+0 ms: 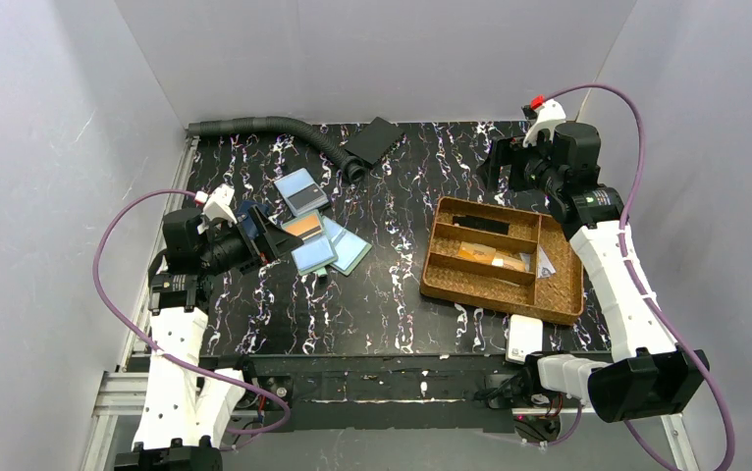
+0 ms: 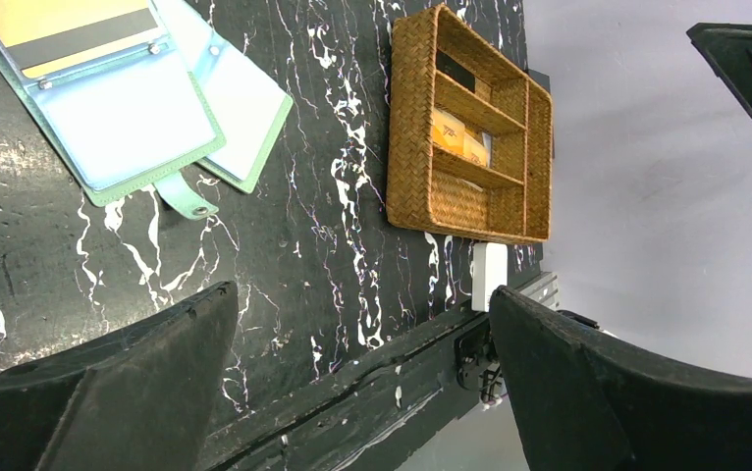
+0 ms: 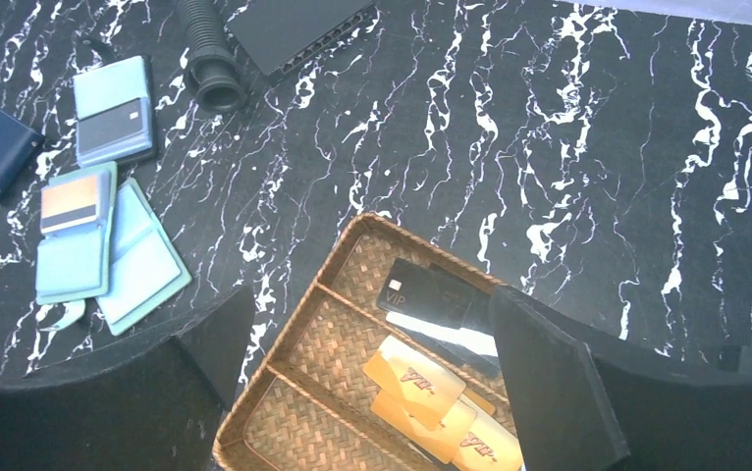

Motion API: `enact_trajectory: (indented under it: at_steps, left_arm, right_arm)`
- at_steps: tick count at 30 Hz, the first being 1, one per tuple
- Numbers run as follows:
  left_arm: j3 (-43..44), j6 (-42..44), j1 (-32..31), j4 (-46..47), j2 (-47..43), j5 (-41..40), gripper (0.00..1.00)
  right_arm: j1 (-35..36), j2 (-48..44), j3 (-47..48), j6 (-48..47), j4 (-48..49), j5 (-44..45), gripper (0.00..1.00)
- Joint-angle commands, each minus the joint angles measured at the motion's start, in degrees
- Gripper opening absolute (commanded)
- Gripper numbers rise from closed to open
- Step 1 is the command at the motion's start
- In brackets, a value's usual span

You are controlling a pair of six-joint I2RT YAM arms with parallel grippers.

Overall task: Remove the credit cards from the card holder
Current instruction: Pick up the card holder from the center of the board.

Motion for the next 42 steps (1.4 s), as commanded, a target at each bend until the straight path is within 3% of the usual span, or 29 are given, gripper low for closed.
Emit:
enact_trajectory:
  at_steps: [1,12,19,28,42]
  left_arm:
    - [1.34,1.39,0.18,-1.05,-0.09,-0.34,0.99]
    - [0.86,4.04,0.16,-0.51,2.00,-3.79,0.99]
    - [-0.45,6.89,0.13,4.63,7.28,-11.83,0.99]
    - [6.51,14.90,0.17,3.25,22.67,-26.55,0.99]
    - [17.69,26.37,0.13,-1.68,44.47,-38.28,0.99]
  right_arm:
    - [-0.31,-1.26,2.03,2.58,1.69,-1.41,0.98]
    - [-0.31,-0.97,-1.49,0.42,3.68,-6.95,0.98]
    - [-0.31,0.12,-9.56,-21.03,2.24,-25.48,0.98]
    - [-0.36,1.48,-17.98,-27.42,5.60,-33.10,0.98]
    - [-1.59,0.18,-22.18,-27.48,6.74,-36.89,0.98]
